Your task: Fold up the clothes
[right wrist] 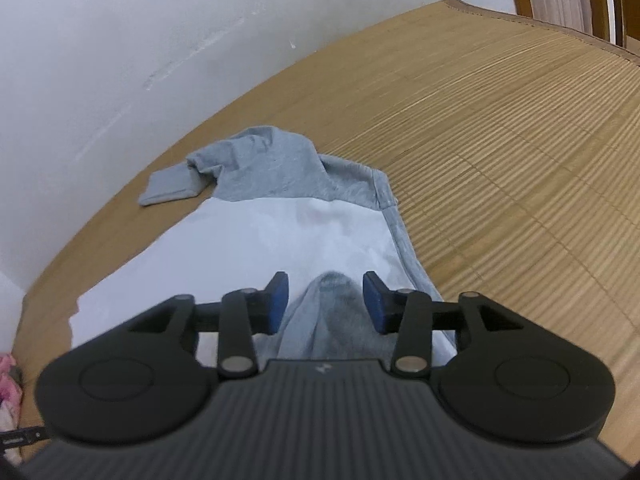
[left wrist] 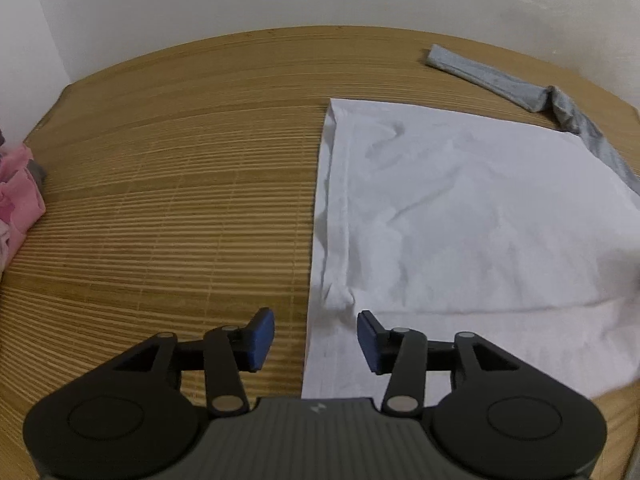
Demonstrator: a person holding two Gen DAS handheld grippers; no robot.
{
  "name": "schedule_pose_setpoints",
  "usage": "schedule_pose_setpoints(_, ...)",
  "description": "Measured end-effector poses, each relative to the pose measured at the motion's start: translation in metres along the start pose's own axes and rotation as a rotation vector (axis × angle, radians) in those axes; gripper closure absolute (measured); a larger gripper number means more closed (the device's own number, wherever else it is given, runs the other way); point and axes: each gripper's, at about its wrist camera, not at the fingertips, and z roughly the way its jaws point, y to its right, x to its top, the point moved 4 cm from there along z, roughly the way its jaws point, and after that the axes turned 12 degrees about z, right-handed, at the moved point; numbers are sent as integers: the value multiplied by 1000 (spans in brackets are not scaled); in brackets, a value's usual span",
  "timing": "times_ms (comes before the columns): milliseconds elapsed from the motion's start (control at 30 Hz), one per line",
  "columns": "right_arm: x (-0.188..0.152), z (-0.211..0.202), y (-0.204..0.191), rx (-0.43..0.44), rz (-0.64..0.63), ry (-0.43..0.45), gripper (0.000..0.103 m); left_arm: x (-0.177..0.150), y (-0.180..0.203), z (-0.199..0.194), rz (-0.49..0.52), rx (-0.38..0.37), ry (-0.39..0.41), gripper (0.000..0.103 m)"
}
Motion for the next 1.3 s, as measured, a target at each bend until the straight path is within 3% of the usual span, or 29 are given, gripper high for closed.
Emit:
schedule_pose_setpoints(233,-29,-23,2,-21,-66,-35,59,-5,13,6,89,-101,46,43)
schedule_pose_setpoints(400,-45,-22,0,-19,-84,-74,59,-5,20,20,142,-124,49,41)
schedule_pose_setpoints(600,-49,-6,-5,-35,-119,-91,59,-5,19,27,131,-126,48,42)
schedule_pose_setpoints(700,-49,1,-7,-22,-107,-101,57,-5,21,28,122,-109,47,44)
schedule_pose_setpoints(767,-51,4,-9,-15,-118,-99,57,-5,21,28,114,-81,44,53)
schedule_pose_setpoints(800,-52,6,-11,-18,-130,-93,62,-4,21,28,110,-65,42,55)
schedule_pose_setpoints(833,-52,8,-12,-30,-140,-81,90,-4,21,28,104,-47,40,63)
schedule_pose_setpoints(867,-50,8,-12,-45,-131,-62,97,-3,20,27,96,-27,35,67)
schedule_pose_setpoints(1000,-30,-2,-3,-84,-43,49,97,-5,10,26,60,39,5,79)
schedule_pose_setpoints(1300,-26,13,7,-143,-45,-17,91,-7,7,24,84,56,-5,74)
